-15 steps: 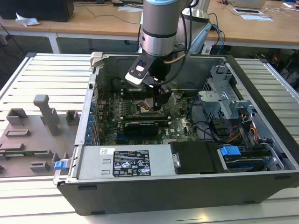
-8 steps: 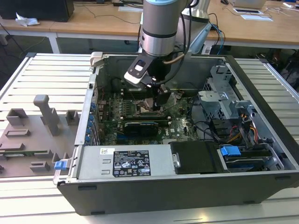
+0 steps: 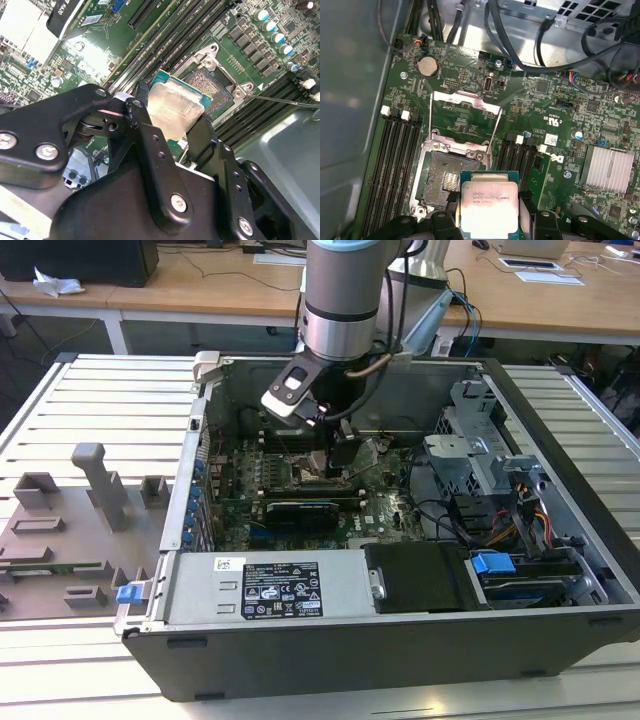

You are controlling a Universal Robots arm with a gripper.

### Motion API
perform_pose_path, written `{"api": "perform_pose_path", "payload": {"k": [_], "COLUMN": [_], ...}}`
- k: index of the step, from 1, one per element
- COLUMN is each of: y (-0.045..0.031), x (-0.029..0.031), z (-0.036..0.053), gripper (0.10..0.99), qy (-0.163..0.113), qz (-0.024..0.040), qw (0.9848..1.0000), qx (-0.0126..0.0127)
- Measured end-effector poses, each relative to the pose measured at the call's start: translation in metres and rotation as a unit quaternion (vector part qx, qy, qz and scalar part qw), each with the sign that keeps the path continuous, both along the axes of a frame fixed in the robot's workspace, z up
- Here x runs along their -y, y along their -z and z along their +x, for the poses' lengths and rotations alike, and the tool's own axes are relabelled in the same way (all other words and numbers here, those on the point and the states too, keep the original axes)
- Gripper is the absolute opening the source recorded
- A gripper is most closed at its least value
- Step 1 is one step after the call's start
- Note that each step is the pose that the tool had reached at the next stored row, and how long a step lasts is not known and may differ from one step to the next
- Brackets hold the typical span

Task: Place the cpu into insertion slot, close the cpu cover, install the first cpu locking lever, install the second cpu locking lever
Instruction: 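Place the cpu into insertion slot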

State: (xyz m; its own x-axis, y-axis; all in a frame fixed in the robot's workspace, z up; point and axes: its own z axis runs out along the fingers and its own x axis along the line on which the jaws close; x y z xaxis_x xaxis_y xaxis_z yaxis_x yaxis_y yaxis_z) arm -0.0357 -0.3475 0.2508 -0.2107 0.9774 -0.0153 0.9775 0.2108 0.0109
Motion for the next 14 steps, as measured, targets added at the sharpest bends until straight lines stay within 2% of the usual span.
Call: {"api": "perform_pose_path", "payload": {"k": [7, 14], "y": [0.0002, 0.0006], "x": [0.0, 0.0], "z": [0.0, 0.0], "gripper": [0.545, 0.545], "qy": [0.023, 0.055], "qz": [-0.0023, -0.0048], "qw": [0.9997, 0.9985], "qx": [0.0, 0.0]}}
